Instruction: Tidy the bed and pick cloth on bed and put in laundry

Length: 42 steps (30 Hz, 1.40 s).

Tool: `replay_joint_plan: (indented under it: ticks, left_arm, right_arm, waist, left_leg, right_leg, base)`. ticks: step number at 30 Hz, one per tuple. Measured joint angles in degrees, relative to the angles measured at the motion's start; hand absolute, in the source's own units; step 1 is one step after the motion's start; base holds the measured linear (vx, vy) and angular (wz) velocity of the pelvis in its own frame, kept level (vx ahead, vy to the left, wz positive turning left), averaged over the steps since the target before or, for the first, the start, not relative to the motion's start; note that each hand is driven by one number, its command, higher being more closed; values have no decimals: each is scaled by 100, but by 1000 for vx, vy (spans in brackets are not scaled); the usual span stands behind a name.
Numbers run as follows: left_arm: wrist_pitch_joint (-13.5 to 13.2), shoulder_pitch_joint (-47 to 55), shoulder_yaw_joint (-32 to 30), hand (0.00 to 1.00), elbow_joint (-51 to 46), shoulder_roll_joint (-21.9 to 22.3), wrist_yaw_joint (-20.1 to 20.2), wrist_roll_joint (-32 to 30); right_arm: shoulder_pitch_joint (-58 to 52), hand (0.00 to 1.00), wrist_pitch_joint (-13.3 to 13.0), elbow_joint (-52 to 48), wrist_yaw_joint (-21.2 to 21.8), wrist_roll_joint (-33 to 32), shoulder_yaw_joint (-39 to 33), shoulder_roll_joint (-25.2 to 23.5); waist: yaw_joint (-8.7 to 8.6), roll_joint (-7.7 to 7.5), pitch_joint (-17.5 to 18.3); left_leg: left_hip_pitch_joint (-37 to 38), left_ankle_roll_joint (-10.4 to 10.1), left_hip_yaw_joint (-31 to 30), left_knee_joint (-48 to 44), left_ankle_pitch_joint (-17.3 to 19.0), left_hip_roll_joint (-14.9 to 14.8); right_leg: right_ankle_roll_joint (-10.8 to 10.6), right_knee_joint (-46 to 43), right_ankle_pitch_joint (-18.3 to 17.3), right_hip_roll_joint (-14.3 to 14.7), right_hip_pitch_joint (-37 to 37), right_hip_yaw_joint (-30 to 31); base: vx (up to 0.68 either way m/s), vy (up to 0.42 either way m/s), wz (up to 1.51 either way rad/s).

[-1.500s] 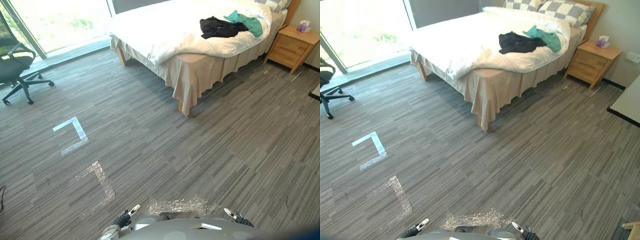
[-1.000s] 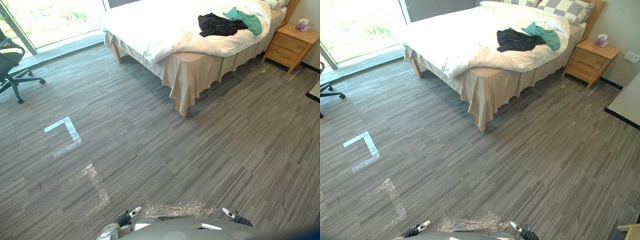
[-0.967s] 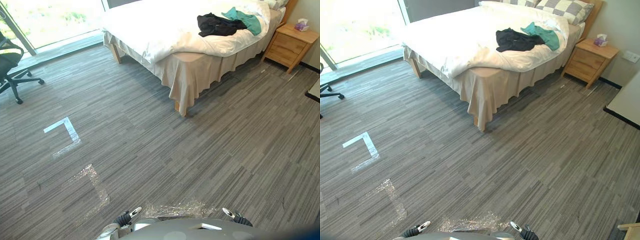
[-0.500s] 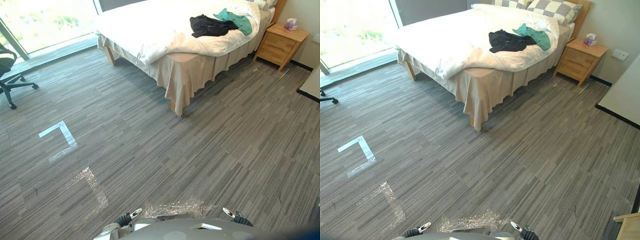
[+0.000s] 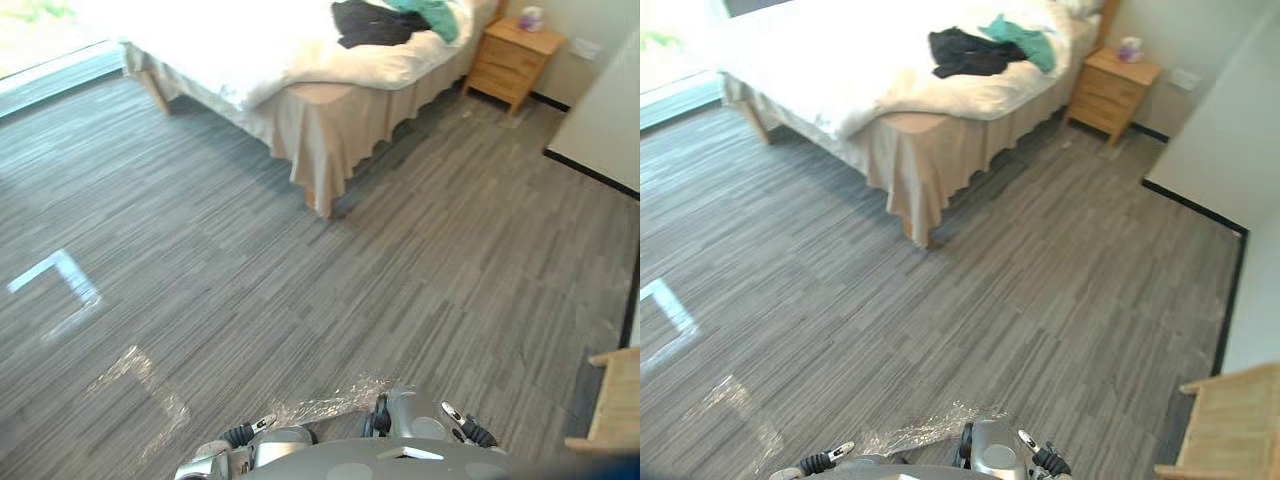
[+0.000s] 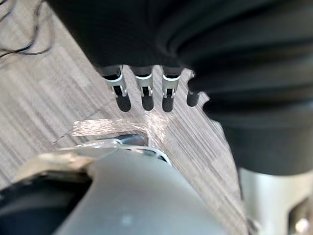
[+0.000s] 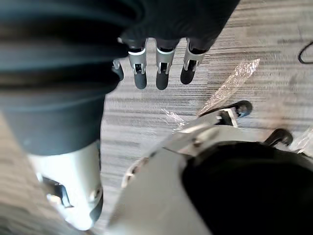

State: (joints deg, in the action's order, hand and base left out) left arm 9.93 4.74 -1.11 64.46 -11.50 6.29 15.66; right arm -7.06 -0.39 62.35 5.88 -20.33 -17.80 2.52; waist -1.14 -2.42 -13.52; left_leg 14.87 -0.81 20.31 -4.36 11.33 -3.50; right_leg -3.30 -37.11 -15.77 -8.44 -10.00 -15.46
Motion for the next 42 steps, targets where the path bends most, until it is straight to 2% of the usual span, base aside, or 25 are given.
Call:
replay_joint_plan:
  ticks: [2,3,4,6,7,8,9,10,11,12,14,15,17,22,25,26,27,28,31,32,33,34,37,39,42]
  left_arm:
    - [8,-72,7,0,10,21,7,2]
    - [54,-174,20,0,61,52,21,-13]
    - [72,-258,41,0,152,76,44,-52]
    - [98,-337,45,0,225,16,125,-52]
    - [116,-369,43,0,272,-37,174,-62]
    - [112,-397,24,0,261,95,205,-63]
    - [117,-405,-14,0,260,183,198,-62]
    - [86,-324,-100,0,282,277,37,-50]
    - [62,-317,-132,0,251,270,19,-47]
    - [21,-368,-183,0,204,245,4,117]
    - [-138,-379,-196,0,175,252,-3,349]
    - [-261,-378,-239,0,107,288,7,562]
    - [-433,-355,-334,0,-185,386,47,749]
    - [-688,-359,-984,0,-630,798,371,797]
    - [-680,-327,-1129,0,-691,875,339,838]
    - [-675,-304,-1122,0,-680,883,325,837]
    - [-665,-238,-1033,0,-622,923,320,837]
    - [-660,-220,-953,0,-561,935,294,838]
    - [-628,-313,-982,0,-468,720,192,912]
    - [-627,-311,-967,0,-467,719,175,984]
    - [-609,-309,-931,0,-465,722,132,989]
    - [-554,-293,-845,0,-441,740,45,983]
    - [-570,-276,-516,0,-260,748,-30,940]
    - [-578,-255,-297,0,-224,708,-41,940]
    - [-573,-245,-66,0,-241,644,-39,953]
  right_arm:
    - [43,0,-2,-8,6,-70,-5,31]
    - [88,0,-6,-24,3,-92,-2,86]
    - [95,0,-10,-40,-5,-89,-3,97]
    - [79,0,-17,-59,-5,-84,-9,73]
    - [-1,0,-41,-42,-5,-84,-68,18]
    - [-12,0,-62,-63,1,-86,-208,66]
    - [-84,0,-78,-120,3,-78,-222,111]
    - [-20,0,-154,-258,9,-55,-292,155]
    - [28,0,-169,-248,8,-39,-320,175]
    - [140,0,-248,-248,25,181,-354,184]
    - [288,0,-376,-218,43,383,-289,201]
    - [291,0,-440,-145,55,477,-198,280]
    - [311,0,-487,-55,86,619,-142,304]
    - [477,0,-493,-397,156,831,-165,199]
    - [450,0,-512,-742,233,831,-3,73]
    - [438,0,-513,-740,248,832,32,75]
    - [373,0,-513,-731,248,831,26,78]
    - [295,0,-513,-661,240,830,-2,18]
    - [316,0,-516,-406,240,1070,-3,-142]
    - [328,0,-516,-397,235,1206,-24,-88]
    - [345,0,-513,-373,232,1283,-51,-29]
    - [415,0,-513,-272,216,1319,-93,33]
    - [497,0,-586,-289,179,1458,-45,83]
    - [509,0,-639,-299,204,1452,45,95]
    - [509,0,-755,-290,268,1133,44,78]
  waist:
    - [-23,69,-86]
    - [-81,189,-237]
    - [-151,269,-334]
    - [-173,202,-438]
    - [-213,124,-485]
    - [-292,290,-522]
    - [-391,401,-456]
    - [-375,617,-303]
    - [-370,614,-304]
    - [-387,665,-286]
    - [-403,735,-283]
    - [-388,780,-257]
    - [-225,656,-266]
    - [216,585,-323]
    - [239,577,-323]
    - [225,620,-299]
    - [219,775,-201]
    - [179,834,-53]
    - [287,225,102]
    - [313,166,136]
    - [334,173,144]
    - [339,244,191]
    - [206,404,276]
    - [190,460,290]
    - [178,442,311]
  left_leg:
    - [-21,-153,125,-285,294,-318]
    - [-25,-299,163,-412,414,-588]
    - [-20,-436,148,-393,496,-753]
    - [55,-591,113,-354,590,-749]
    - [237,-775,113,-404,740,-765]
    - [456,-597,110,-421,979,-980]
    - [505,-292,116,-400,1065,-1065]
    - [321,189,-79,-1035,501,-1268]
    - [211,141,-147,-1273,327,-1313]
    - [-215,57,-436,-2229,-334,-1508]
    - [-918,-278,-866,-4136,-295,-1692]
    - [-1333,-393,-1180,-5149,-94,-1614]
    - [-2034,-415,-1408,-5551,193,-1002]
    - [-3249,-213,-400,-4021,457,-233]
    - [-3262,167,619,-2364,-206,-47]
    - [-3142,296,1015,-1706,-672,-36]
    - [-3041,646,1481,-1030,-1591,-53]
    - [-2812,1749,1990,-744,-1267,67]
    - [-2681,1699,1860,-492,-745,772]
    - [-2565,1738,1759,-528,-634,936]
    - [-2485,1700,1642,-575,-550,994]
    - [-2226,1586,1292,-692,-301,1097]
    - [-1376,1460,311,-443,-186,1265]
    - [-975,1356,-193,-274,-189,1258]
    - [-492,1143,-1221,-53,-144,1173]
  right_leg:
    - [22,880,131,136,-82,-20]
    - [85,1434,459,236,-229,-22]
    - [-10,1996,962,233,-508,49]
    - [-308,2484,1420,57,-829,184]
    - [-287,2565,1555,-154,-938,274]
    - [46,1794,1957,-132,-1124,93]
    - [200,1375,1783,-87,-1282,-29]
    - [607,694,1093,74,-1540,-32]
    - [607,660,1027,97,-1538,-25]
    - [757,665,782,232,-1382,-17]
    - [900,1012,575,588,-806,46]
    - [976,1487,553,819,-188,43]
    - [1020,2126,550,915,696,44]
    - [820,2948,455,1011,1890,141]
    - [442,3218,228,1058,2603,154]
    - [366,3310,172,1141,2837,139]
    - [218,3378,62,1351,3070,113]
    - [89,3366,-111,1452,3285,-2]
    - [55,3104,-109,1010,3337,-335]
    - [46,2699,-104,853,3262,-442]
    - [25,2257,-102,754,3159,-451]
    - [-222,599,112,437,2698,-467]
    - [-28,-1909,-144,-194,1658,-658]
    - [-61,-2079,-233,-425,1239,-616]
    - [-220,-1044,-298,-545,564,-26]
  base:
    - [193,-163,-62]
    - [273,-244,-31]
    - [332,-307,-23]
    - [287,-274,-13]
    - [404,-353,-6]
    - [456,-374,8]
    - [791,-547,-21]
    - [575,-382,-28]
    - [713,-494,-50]
    - [498,-328,-32]
    - [635,-354,-27]
    - [629,-251,-13]
    - [712,-231,-19]
    - [551,-137,-35]
    - [550,-21,-26]
    - [440,17,-13]
    - [592,49,21]
    - [508,67,54]
    - [650,61,75]
    - [522,54,60]
    - [536,117,84]
    - [543,129,80]
    - [600,98,141]
    - [471,-8,167]
    - [403,-100,180]
